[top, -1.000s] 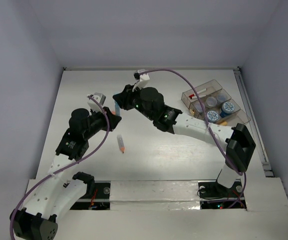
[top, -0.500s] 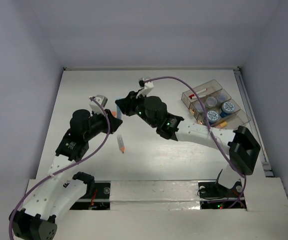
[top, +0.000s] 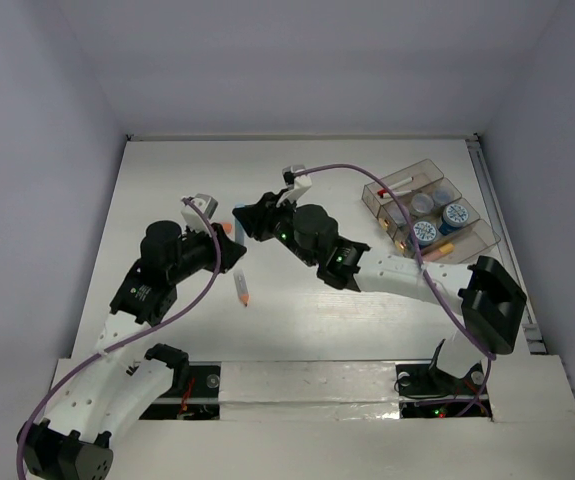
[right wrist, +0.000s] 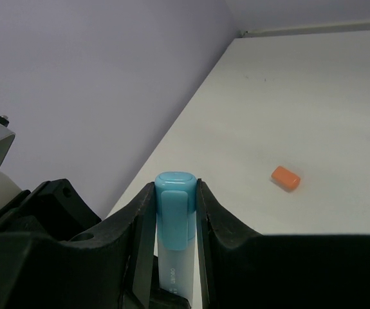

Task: Sort the stationery into containers
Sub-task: Close the pen cap on the pen.

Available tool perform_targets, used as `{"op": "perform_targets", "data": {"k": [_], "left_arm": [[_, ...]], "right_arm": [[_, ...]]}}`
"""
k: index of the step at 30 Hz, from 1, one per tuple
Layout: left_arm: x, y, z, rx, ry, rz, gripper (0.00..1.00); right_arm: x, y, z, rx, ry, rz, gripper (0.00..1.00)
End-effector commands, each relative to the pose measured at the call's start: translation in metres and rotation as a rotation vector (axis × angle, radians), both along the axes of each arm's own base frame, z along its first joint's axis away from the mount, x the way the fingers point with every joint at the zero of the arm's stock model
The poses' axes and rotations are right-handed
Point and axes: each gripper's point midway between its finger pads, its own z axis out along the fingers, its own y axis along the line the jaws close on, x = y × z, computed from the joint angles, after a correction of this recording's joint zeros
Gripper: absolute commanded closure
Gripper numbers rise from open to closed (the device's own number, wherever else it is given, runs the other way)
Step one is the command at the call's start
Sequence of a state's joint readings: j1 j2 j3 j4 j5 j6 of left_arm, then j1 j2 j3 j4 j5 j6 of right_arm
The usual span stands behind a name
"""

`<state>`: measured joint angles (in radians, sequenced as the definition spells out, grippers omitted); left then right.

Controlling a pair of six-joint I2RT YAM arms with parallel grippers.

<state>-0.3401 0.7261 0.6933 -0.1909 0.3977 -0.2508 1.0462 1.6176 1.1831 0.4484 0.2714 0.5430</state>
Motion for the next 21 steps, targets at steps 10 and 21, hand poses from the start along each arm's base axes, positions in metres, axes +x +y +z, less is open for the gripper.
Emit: {"op": "perform_targets", "data": {"k": [10, 21], "left_arm": [[0.024, 0.013, 0.045, -0.033, -0.184, 0.098, 1.00], [0.025, 0.013, 0.045, -0.031, -0.185, 0.105, 1.00]], "right_arm": [[-0.090, 0.014, -0.114, -0.201, 0.216, 0.222, 1.00], [-0.146, 0.008, -0.191, -0.288, 0.377, 0.307, 1.00]]}}
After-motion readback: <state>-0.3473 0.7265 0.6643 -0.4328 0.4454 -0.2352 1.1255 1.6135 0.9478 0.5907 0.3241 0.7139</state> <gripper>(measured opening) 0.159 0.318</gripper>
